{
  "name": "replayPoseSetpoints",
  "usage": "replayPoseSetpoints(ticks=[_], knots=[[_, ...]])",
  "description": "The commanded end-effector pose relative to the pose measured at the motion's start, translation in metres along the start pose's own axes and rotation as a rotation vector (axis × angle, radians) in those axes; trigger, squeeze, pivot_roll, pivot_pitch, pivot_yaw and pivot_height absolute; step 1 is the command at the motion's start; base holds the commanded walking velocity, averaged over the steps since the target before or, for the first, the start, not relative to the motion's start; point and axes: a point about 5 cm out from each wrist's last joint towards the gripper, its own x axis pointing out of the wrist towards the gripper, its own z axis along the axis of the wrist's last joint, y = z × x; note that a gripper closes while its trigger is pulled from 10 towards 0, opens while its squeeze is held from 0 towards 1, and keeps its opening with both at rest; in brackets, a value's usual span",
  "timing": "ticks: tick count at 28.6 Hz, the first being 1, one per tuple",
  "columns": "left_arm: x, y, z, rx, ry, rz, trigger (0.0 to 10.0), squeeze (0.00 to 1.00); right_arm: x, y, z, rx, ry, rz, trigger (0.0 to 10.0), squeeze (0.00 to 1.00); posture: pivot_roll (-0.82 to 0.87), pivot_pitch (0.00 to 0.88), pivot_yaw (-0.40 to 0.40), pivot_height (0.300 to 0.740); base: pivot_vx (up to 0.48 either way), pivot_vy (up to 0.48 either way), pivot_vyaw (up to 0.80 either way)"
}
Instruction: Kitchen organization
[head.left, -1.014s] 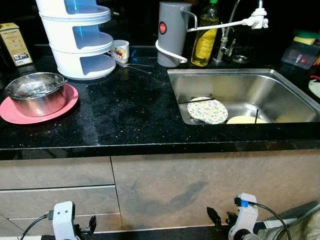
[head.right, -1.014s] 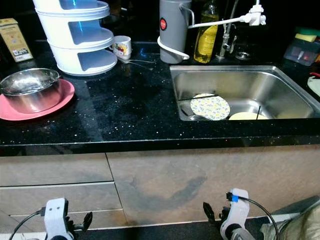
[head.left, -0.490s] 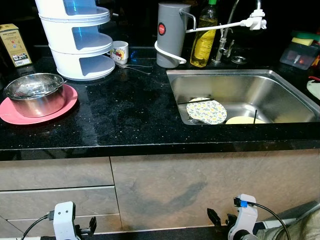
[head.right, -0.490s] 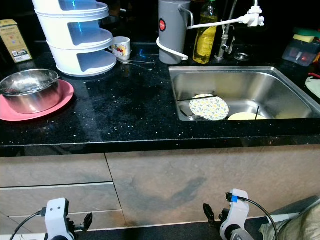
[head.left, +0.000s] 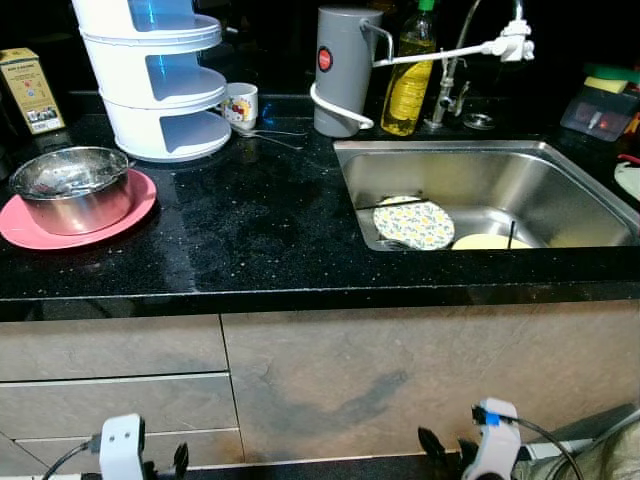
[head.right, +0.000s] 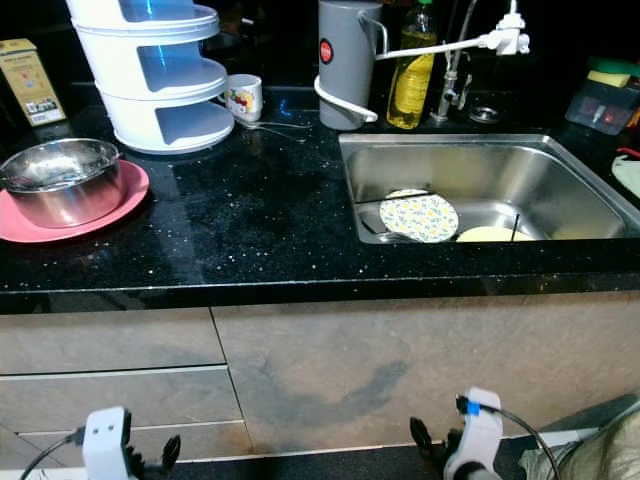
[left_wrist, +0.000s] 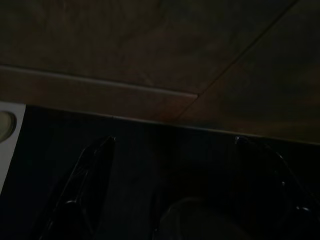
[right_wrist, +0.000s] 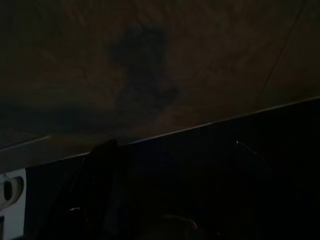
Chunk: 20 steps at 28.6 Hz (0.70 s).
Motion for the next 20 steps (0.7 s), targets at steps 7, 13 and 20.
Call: replayPoseSetpoints(ticks=[7,13,20], knots=[[-0.019,0.007,-0.018,0.021,0.017,-0.022,10.0,0.00,-0.018,-0.012,-0.016,0.019,-0.020,-0.016,10.0,0.00,0.05,0.000,-0.040,0.740,0.000,0.000,0.00],[-0.028,0.010,-0.025,0.013,0.014,-0.020,10.0,0.00,-0.025,-0.014,-0.023,0.009,-0.003,0.002,10.0,0.00,0.06,0.000,-0.049,0.740,0.000,0.000,0.00],[-0.032,0.011,-0.028,0.016,0.020,-0.036,10.0,0.00,-0.029,-0.015,-0.026,0.010,-0.004,0.006,10.0,0.00,0.05,0.000,-0.042,0.740,0.000,0.000,0.00]])
